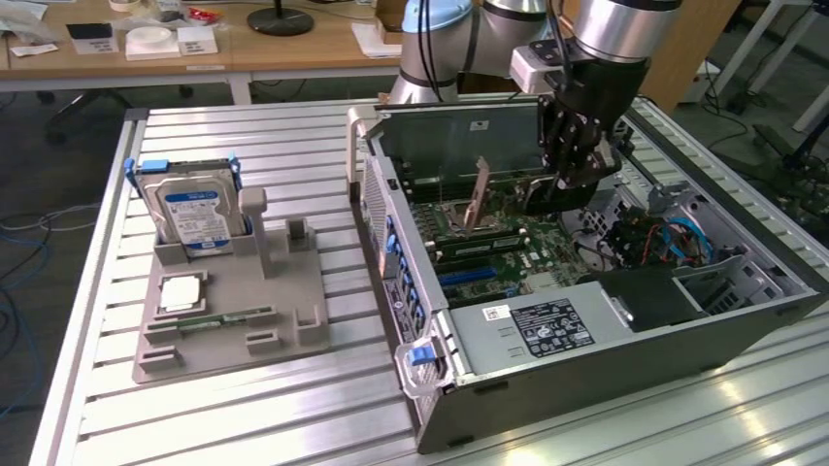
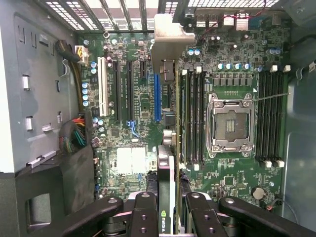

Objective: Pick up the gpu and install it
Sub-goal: 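Insert the gpu into the slot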

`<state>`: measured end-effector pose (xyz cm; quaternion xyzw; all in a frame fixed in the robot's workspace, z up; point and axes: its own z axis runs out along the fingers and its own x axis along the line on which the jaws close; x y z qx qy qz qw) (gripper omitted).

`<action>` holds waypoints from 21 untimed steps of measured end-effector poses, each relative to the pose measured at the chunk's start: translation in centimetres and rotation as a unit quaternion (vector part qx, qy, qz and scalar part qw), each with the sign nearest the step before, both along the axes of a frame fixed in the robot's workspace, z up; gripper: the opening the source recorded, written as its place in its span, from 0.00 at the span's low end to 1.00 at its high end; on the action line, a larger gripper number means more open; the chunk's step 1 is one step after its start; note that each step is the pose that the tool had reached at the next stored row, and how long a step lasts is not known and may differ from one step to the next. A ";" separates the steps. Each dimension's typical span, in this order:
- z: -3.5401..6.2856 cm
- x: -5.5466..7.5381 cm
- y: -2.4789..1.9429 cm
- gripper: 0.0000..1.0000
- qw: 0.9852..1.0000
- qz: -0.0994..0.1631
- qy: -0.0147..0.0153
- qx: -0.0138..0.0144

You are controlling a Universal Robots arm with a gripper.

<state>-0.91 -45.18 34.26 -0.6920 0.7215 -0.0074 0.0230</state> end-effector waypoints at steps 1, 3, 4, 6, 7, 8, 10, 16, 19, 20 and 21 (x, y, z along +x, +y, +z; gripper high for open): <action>0.00 0.0 0.00 0.26 1.000 0.000 0.000 0.000; -0.01 0.0 0.00 0.26 1.000 0.000 0.000 0.000; -0.06 0.0 0.00 0.26 1.000 0.000 0.000 0.000; -0.26 -0.1 0.00 0.26 1.000 0.000 0.000 0.000; -0.30 -0.2 0.00 0.26 1.000 0.000 0.000 0.000; -0.30 -0.2 0.00 0.26 1.000 0.000 0.000 0.000; -0.30 -0.2 0.00 0.26 1.000 0.000 0.000 0.000; -0.40 -0.4 0.00 0.26 1.000 0.000 0.000 0.000; -0.48 -0.6 0.03 0.26 1.000 0.000 0.000 0.000; -0.49 -0.6 0.03 0.26 1.000 0.000 0.000 0.000; -0.49 -0.6 0.03 0.26 1.000 0.000 0.000 0.000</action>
